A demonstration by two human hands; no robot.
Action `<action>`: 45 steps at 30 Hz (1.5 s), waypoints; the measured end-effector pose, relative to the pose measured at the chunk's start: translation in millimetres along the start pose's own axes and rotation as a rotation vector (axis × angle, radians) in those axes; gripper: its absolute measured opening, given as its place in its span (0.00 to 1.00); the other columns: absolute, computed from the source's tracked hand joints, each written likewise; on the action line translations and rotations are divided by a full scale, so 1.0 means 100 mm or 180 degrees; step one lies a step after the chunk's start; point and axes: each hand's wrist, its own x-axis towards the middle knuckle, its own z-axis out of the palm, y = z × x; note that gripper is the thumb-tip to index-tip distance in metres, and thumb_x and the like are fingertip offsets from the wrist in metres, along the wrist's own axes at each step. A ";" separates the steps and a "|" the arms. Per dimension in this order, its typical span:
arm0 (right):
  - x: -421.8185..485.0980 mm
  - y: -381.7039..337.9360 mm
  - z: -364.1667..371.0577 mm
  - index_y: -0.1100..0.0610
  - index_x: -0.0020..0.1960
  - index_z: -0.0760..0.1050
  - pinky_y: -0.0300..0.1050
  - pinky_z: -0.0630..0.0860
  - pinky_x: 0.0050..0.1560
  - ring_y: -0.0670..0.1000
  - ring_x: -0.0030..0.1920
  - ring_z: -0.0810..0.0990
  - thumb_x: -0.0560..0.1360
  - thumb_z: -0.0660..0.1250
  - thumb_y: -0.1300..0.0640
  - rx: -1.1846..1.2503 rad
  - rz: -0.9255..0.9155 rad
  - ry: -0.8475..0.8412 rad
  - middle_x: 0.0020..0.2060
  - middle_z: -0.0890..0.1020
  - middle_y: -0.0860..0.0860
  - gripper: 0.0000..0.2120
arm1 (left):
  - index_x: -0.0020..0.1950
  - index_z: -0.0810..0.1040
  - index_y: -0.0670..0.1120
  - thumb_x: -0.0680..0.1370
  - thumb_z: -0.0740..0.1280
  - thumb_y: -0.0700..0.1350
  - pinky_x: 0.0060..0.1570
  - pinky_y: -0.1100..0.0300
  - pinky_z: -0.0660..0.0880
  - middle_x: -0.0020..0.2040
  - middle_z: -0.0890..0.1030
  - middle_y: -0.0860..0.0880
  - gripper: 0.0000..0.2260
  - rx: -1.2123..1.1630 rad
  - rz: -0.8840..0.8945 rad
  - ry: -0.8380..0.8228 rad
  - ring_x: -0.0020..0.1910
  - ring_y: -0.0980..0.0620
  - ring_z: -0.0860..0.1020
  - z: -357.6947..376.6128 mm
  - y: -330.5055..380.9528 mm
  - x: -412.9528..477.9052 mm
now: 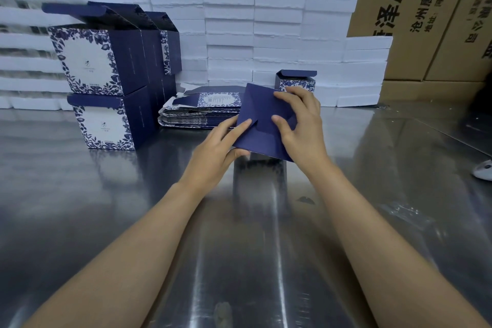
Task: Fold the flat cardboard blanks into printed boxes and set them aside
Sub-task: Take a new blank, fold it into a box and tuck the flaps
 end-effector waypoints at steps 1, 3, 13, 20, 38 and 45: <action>0.00 0.00 0.01 0.58 0.65 0.75 0.39 0.60 0.69 0.55 0.67 0.65 0.75 0.67 0.65 -0.0084 0.0012 0.0004 0.65 0.71 0.55 0.19 | 0.74 0.67 0.48 0.77 0.69 0.44 0.57 0.48 0.76 0.71 0.69 0.46 0.26 0.0017 0.0052 0.0023 0.67 0.47 0.71 0.01 0.00 0.00; 0.01 0.00 0.02 0.58 0.66 0.74 0.39 0.60 0.68 0.56 0.67 0.65 0.75 0.67 0.66 -0.0226 0.0026 0.0046 0.65 0.71 0.56 0.20 | 0.73 0.69 0.48 0.77 0.70 0.45 0.55 0.50 0.76 0.71 0.71 0.46 0.25 0.0034 0.0123 0.0064 0.66 0.49 0.71 0.01 0.00 0.00; -0.01 0.02 0.00 0.57 0.69 0.71 0.41 0.63 0.67 0.56 0.66 0.66 0.76 0.67 0.65 -0.0441 -0.0009 0.0173 0.64 0.72 0.55 0.23 | 0.72 0.71 0.46 0.75 0.65 0.56 0.57 0.55 0.74 0.70 0.72 0.47 0.27 0.0057 0.0191 0.0169 0.66 0.51 0.71 0.02 0.01 0.01; 0.00 -0.07 -0.04 0.59 0.66 0.73 0.36 0.65 0.66 0.45 0.63 0.71 0.81 0.57 0.62 0.0524 0.0769 0.0864 0.63 0.73 0.53 0.15 | 0.78 0.50 0.55 0.73 0.64 0.61 0.58 0.60 0.69 0.74 0.62 0.60 0.38 -0.0328 -0.0261 -0.0263 0.70 0.58 0.64 0.00 0.00 0.01; -0.21 0.11 0.24 0.47 0.76 0.50 0.37 0.66 0.70 0.39 0.71 0.65 0.71 0.58 0.76 0.1721 0.0864 -0.0401 0.70 0.64 0.39 0.41 | 0.52 0.77 0.40 0.67 0.54 0.23 0.57 0.61 0.72 0.54 0.78 0.47 0.21 -0.0722 -0.0601 0.1071 0.55 0.52 0.76 0.04 -0.22 0.02; -0.23 0.43 0.32 0.57 0.74 0.63 0.42 0.74 0.53 0.51 0.53 0.75 0.77 0.56 0.71 0.0959 0.2331 -0.0164 0.62 0.76 0.55 0.26 | 0.51 0.78 0.45 0.80 0.58 0.36 0.47 0.67 0.67 0.53 0.81 0.45 0.10 -0.1079 -0.2198 0.1337 0.53 0.48 0.78 0.05 -0.37 0.03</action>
